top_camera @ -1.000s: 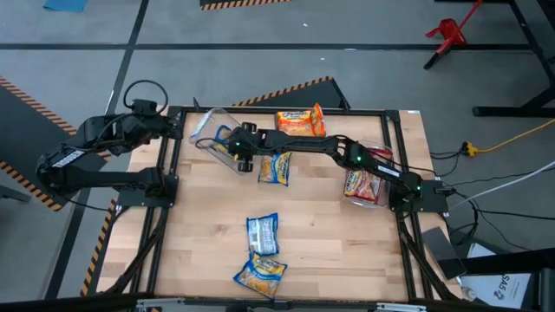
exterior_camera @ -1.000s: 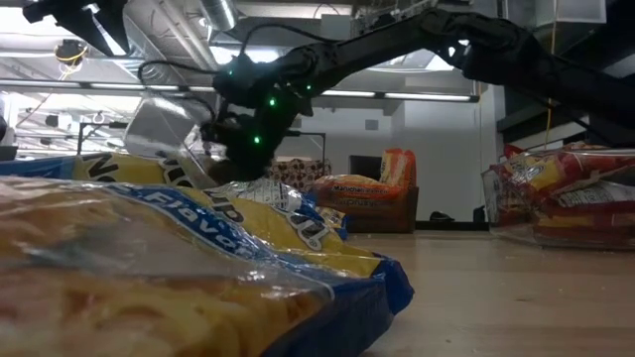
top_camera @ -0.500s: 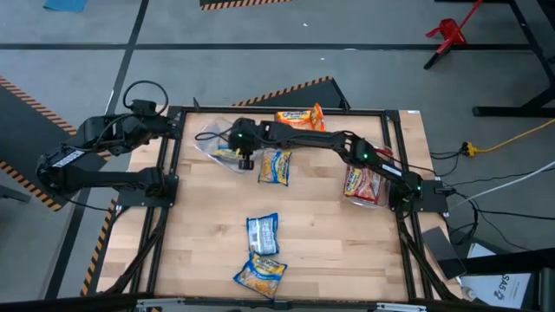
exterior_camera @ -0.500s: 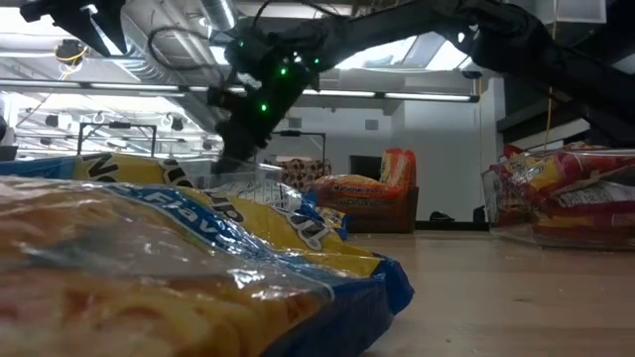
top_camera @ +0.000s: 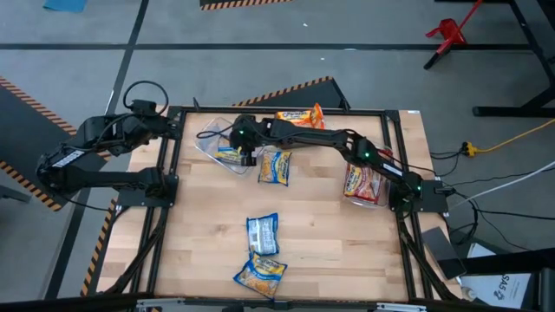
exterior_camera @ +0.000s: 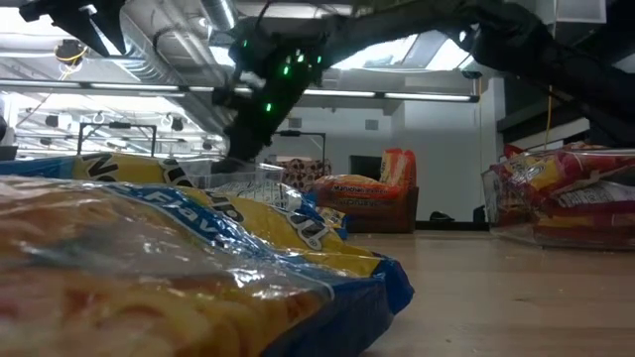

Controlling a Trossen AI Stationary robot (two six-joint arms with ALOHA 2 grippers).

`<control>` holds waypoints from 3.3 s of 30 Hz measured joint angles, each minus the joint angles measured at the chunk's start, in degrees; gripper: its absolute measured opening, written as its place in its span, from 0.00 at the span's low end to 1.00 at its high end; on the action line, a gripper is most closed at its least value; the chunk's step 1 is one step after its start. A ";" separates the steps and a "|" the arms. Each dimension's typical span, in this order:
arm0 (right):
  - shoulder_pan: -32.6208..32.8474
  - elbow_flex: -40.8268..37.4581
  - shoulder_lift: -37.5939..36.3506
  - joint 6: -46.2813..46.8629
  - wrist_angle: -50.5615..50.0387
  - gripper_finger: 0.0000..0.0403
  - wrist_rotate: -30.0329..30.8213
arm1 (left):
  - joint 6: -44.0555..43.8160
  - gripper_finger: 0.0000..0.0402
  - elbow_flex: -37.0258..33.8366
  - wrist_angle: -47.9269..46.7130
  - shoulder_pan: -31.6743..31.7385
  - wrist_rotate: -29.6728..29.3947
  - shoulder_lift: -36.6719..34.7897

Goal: Sort Maruchan noodles
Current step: Put the blue noodle pack into the left transparent bin

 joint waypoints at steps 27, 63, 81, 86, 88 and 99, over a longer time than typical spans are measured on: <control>0.14 0.53 -11.75 3.24 -8.75 0.07 -8.71 | -0.44 0.36 0.00 0.05 0.02 -0.84 0.01; 9.20 -50.11 -22.47 27.16 7.28 0.77 9.50 | 1.52 0.36 -5.46 0.74 0.02 4.52 -1.06; 11.87 -43.67 -21.89 29.43 -3.58 0.03 9.52 | 1.11 0.36 -5.46 0.96 0.02 5.61 -1.08; 11.87 -34.59 -22.65 30.05 -15.43 0.01 4.96 | 1.11 0.36 -5.46 0.94 0.00 6.09 -1.10; 11.93 -29.95 -23.06 29.99 -21.14 0.01 4.41 | 1.11 0.36 -5.46 0.94 0.02 6.10 -1.14; 12.09 -6.20 -23.94 15.82 -23.08 0.00 10.94 | 1.11 0.36 -5.46 0.57 0.02 7.74 -1.15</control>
